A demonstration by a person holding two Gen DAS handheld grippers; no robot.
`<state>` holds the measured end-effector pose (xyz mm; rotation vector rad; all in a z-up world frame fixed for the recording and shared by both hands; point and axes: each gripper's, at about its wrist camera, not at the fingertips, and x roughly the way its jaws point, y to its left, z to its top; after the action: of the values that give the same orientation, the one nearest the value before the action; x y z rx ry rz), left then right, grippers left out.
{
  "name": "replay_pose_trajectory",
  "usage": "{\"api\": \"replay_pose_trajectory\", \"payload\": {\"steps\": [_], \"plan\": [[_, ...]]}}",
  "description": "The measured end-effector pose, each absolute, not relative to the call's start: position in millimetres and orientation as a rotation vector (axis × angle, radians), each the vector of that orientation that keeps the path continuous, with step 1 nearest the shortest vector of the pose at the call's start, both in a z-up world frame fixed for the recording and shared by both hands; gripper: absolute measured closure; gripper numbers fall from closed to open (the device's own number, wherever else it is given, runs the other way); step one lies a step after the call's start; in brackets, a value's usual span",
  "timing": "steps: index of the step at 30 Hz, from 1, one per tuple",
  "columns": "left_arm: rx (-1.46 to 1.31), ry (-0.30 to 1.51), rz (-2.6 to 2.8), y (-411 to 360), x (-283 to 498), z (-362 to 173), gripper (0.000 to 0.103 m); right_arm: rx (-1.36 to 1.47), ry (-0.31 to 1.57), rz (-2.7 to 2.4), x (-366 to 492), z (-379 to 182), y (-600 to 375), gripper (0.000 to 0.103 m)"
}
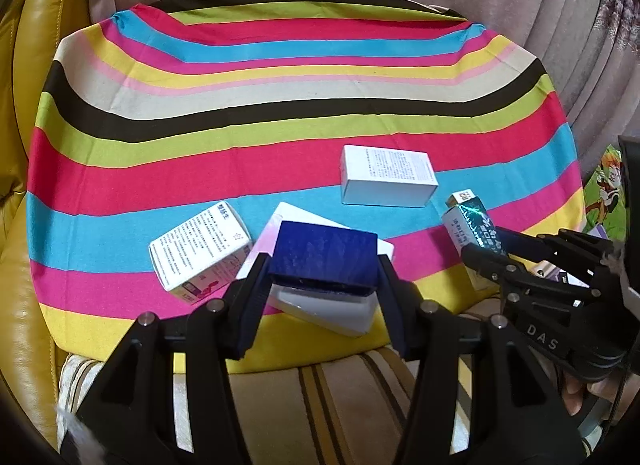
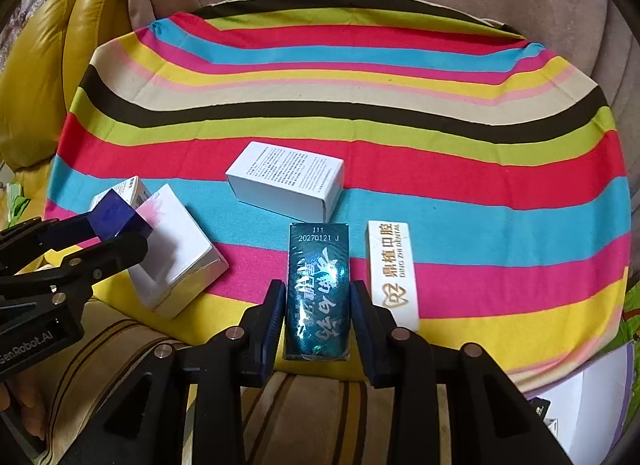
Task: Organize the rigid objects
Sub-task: 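Grasp teal tube box with right gripper while left grasps blue-topped box, then carry teal tube box and blue-topped box over the storage box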
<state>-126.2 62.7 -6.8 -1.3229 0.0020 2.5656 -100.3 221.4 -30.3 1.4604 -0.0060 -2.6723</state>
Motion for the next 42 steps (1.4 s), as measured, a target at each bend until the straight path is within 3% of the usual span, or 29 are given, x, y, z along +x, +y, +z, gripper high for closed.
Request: {"api": "replay_pose_trajectory", "payload": {"steps": [33, 42], "plan": [[-1.269, 0.091, 2.359, 151.6, -82.4, 17.5, 0.047, 1.491, -0.264, -2.844, -20.2, -2.7, 323.2, 0.069], [-1.247, 0.187, 2.27, 196.1, -65.4, 19.4, 0.047, 1.519, -0.301, -2.891, 12.7, -2.4, 355.9, 0.069]]}}
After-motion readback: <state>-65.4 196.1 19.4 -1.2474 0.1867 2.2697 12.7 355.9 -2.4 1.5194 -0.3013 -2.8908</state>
